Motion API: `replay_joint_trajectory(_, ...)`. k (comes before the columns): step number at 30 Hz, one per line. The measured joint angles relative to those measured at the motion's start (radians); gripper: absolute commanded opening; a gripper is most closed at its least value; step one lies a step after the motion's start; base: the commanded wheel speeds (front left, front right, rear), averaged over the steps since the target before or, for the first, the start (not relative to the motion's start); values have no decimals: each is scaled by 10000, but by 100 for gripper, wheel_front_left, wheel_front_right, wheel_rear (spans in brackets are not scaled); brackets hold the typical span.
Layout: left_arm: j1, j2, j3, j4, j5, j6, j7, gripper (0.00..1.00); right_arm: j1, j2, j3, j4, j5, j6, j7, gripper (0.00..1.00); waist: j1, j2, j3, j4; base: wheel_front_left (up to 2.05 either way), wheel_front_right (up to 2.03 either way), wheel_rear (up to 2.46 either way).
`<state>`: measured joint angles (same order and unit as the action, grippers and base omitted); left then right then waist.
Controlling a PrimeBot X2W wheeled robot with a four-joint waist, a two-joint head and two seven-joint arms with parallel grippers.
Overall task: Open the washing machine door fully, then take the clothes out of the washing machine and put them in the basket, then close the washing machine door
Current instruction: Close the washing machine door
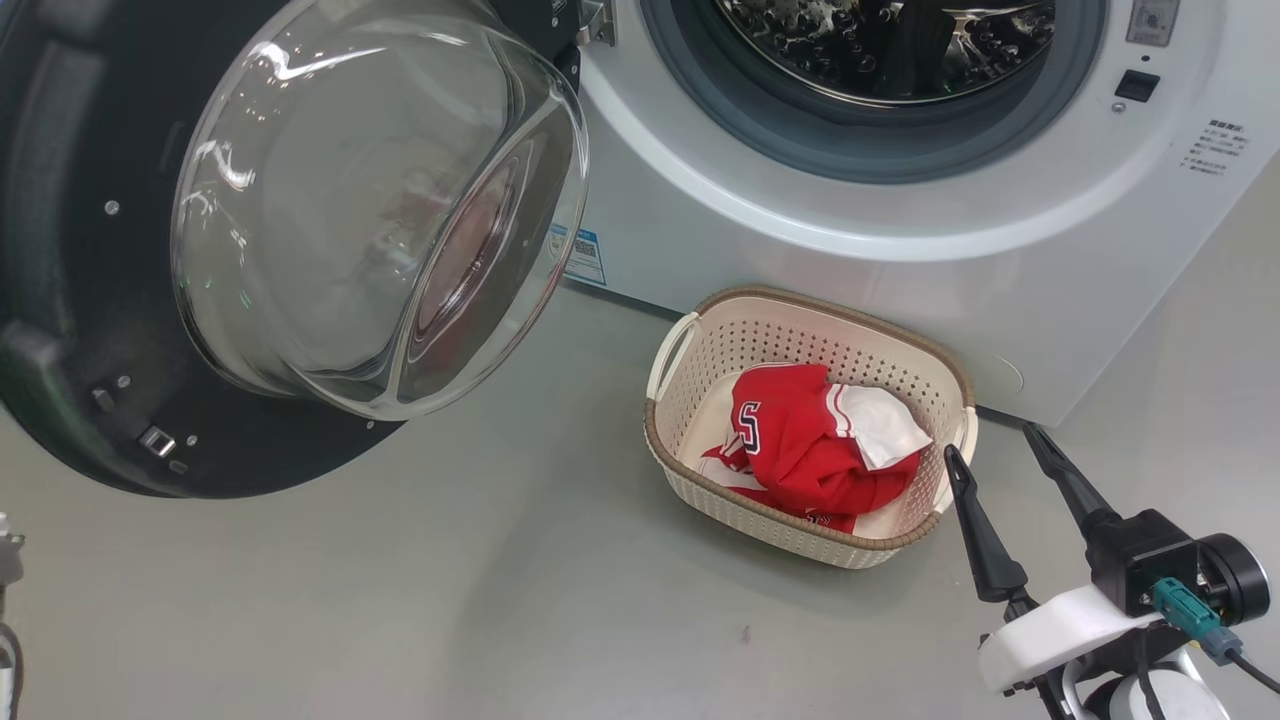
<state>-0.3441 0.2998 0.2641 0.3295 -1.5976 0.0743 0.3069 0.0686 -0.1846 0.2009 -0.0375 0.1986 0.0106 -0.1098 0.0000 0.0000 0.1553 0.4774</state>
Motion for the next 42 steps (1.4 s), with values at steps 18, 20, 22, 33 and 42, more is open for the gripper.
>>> replay_joint_trajectory(18,-183,424,-665,617,-500,-715,1749,0,1,-6,25,-6,8,58,90,100,0,0,-77,-54,0,0,0)
replay_joint_trajectory(20,-185,416,-742,621,-577,-811,1981,0,1,-6,25,-8,15,56,90,100,0,0,-80,-58,0,0,0)
replay_joint_trajectory(22,-185,395,-811,623,-635,-936,2217,0,1,-4,23,-17,17,56,90,100,0,0,-84,-60,0,0,0)
replay_joint_trajectory(33,-72,267,-1348,351,-1104,-1599,3405,0,2,-2,10,-42,27,44,88,100,0,0,-148,-80,0,0,0)
replay_joint_trajectory(42,375,-17,-1664,-378,-1369,-1822,4242,0,0,104,67,-63,29,42,77,100,0,0,-204,-251,0,0,0)
